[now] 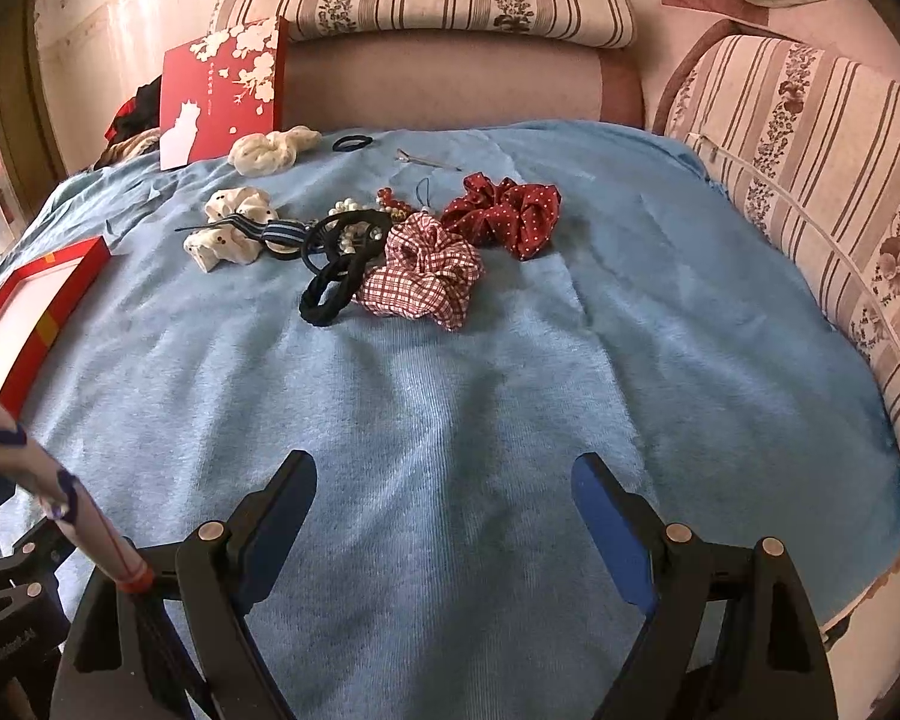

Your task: Organize jewelry

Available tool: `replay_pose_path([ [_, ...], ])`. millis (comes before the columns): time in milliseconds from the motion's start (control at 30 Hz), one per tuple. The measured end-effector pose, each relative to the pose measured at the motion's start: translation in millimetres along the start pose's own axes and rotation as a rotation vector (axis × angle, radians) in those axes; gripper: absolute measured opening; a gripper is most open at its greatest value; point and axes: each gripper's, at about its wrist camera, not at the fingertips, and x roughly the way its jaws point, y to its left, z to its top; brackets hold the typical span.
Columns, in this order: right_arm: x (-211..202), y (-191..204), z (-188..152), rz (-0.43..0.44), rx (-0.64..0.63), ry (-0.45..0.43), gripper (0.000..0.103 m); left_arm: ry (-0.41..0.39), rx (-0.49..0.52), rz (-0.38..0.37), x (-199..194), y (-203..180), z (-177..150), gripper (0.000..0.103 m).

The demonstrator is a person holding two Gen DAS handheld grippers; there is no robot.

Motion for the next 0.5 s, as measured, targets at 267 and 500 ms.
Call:
replay_pose_path([
  [267, 12.7, -4.5, 18.5, -0.001, -0.011, 0.002, 0.090, 0.010, -0.021, 0.002, 19.1, 18.0, 24.4, 0.090],
  [500, 33.5, -23.2, 48.7, 0.033, 0.047, 0.007, 0.088, 0.015, -0.061, -0.064, 41.1, 45.4, 75.6, 0.085],
])
